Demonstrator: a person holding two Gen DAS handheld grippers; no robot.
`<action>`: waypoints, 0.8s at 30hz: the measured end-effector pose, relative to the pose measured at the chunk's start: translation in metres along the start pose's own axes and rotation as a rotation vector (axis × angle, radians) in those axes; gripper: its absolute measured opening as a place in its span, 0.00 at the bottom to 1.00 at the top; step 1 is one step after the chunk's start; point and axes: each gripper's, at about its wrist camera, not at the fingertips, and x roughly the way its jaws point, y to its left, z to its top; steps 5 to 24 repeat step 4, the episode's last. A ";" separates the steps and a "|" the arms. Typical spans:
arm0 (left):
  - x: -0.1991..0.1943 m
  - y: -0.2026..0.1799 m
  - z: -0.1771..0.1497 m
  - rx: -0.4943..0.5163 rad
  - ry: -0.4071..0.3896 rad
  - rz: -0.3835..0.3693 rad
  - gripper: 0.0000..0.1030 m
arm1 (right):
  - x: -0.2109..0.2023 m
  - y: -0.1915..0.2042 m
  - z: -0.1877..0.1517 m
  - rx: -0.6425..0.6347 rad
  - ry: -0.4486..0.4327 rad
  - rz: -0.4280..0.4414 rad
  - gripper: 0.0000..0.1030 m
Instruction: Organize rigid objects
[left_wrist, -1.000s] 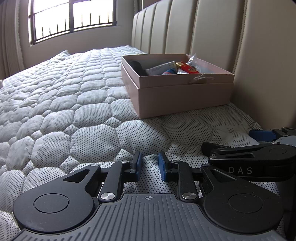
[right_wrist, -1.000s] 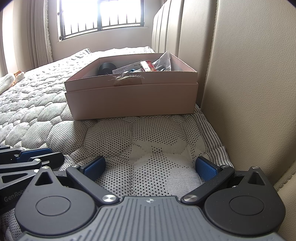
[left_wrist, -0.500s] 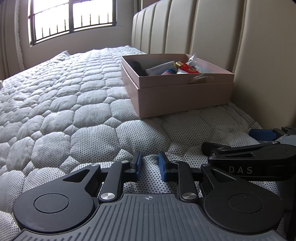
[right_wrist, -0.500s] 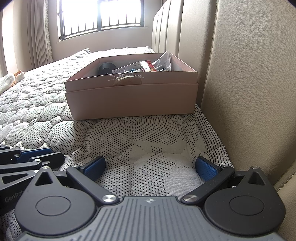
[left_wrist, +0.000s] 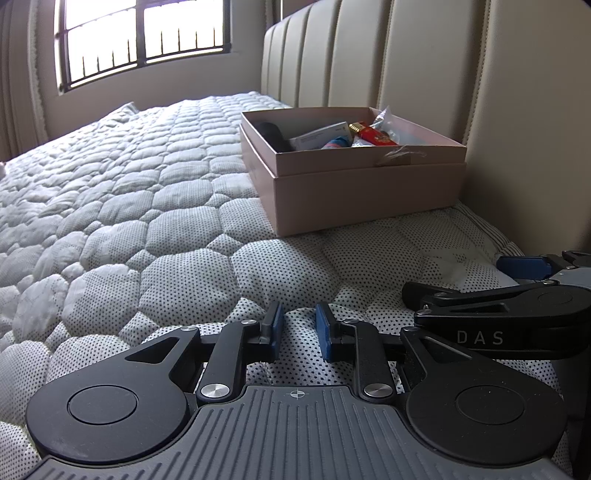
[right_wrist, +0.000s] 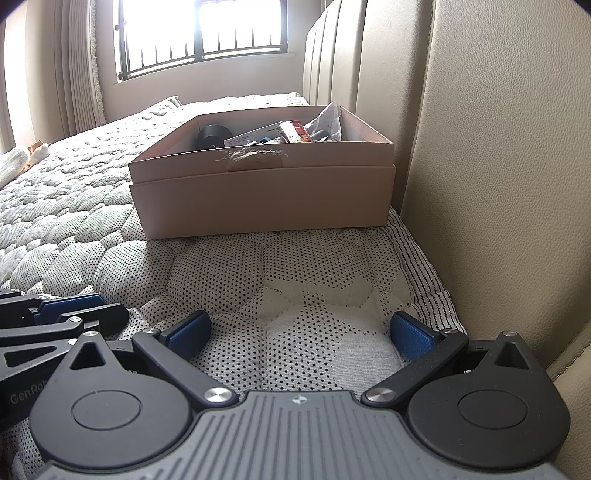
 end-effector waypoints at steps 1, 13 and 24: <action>0.000 0.000 0.000 0.000 0.000 0.000 0.23 | 0.000 0.000 0.000 0.000 0.000 0.000 1.00; 0.000 0.000 0.000 0.005 -0.002 -0.001 0.23 | 0.000 0.000 0.000 0.000 0.000 0.000 1.00; 0.000 0.000 0.000 0.005 -0.002 -0.001 0.23 | 0.000 0.000 0.000 0.000 0.000 0.000 1.00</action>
